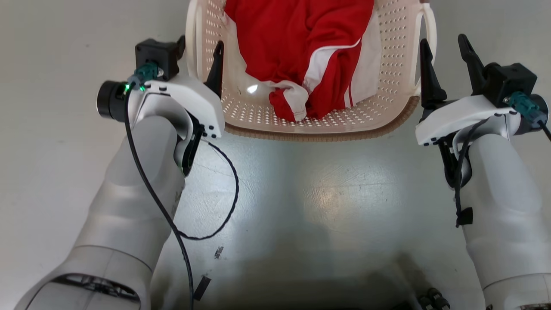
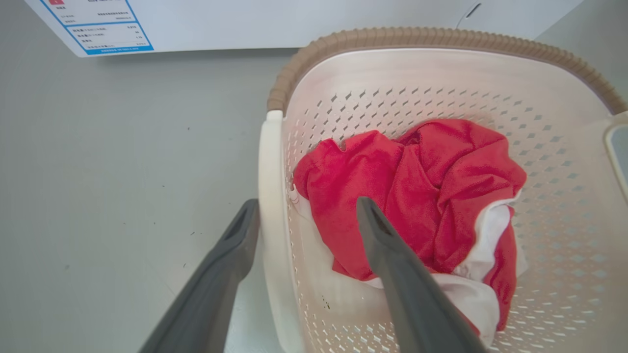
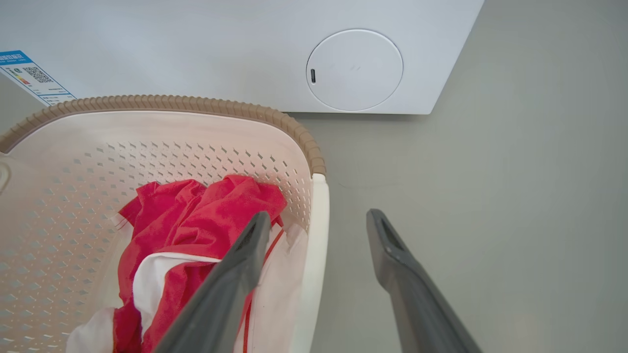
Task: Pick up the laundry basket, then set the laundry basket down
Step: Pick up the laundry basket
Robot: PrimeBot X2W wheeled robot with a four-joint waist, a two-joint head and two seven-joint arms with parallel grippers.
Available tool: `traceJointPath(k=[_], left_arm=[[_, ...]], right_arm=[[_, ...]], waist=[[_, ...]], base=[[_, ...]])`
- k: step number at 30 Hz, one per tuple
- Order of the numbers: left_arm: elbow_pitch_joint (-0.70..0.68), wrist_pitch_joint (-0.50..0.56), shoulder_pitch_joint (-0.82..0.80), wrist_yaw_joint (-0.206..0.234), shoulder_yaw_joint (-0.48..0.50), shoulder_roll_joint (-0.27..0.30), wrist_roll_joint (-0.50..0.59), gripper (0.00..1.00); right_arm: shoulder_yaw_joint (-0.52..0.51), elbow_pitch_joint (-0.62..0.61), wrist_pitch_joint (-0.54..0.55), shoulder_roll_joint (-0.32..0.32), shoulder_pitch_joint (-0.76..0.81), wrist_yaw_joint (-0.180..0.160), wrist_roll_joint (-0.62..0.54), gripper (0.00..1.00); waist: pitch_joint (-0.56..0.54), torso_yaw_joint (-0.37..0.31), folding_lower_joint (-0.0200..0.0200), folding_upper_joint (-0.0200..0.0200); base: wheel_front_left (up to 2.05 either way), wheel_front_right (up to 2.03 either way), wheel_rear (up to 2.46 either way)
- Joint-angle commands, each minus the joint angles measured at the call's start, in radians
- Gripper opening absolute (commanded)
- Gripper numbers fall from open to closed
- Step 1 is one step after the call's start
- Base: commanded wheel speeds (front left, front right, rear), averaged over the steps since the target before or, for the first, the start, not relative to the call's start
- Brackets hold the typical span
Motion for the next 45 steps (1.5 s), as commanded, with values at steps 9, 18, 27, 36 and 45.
traceJointPath(k=[9,18,27,36,45], left_arm=[[0.038,-0.006,-0.052,0.024,0.009,0.022,0.028,1.0],[0.084,-0.006,-0.079,0.024,0.003,0.027,0.044,1.0],[0.16,-0.006,-0.126,0.009,-0.019,0.025,0.049,1.0],[0.234,0.037,-0.164,-0.001,-0.037,0.023,0.027,1.0],[0.252,0.037,-0.177,0.0,-0.057,0.023,0.012,1.0]], right_arm=[[0.038,0.034,-0.014,0.009,-0.019,0.006,0.05,1.0],[0.058,0.112,-0.014,0.009,-0.05,0.006,0.081,1.0],[0.086,0.248,-0.014,0.009,-0.132,0.006,0.105,1.0],[0.124,0.377,-0.014,0.009,-0.199,0.006,0.107,1.0],[0.15,0.398,-0.014,0.009,-0.212,0.006,0.134,1.0]], waist=[[0.044,-0.004,-0.0001,0.0],[0.059,-0.009,-0.0001,0.0],[0.054,-0.009,-0.0001,0.0],[0.053,-0.016,-0.0001,0.0],[0.054,-0.021,-0.0001,0.0]], base=[[0.0,0.0,0.0],[0.0,0.0,0.0],[0.0,0.0,0.0],[0.0,0.0,0.0],[0.0,0.0,0.0]])
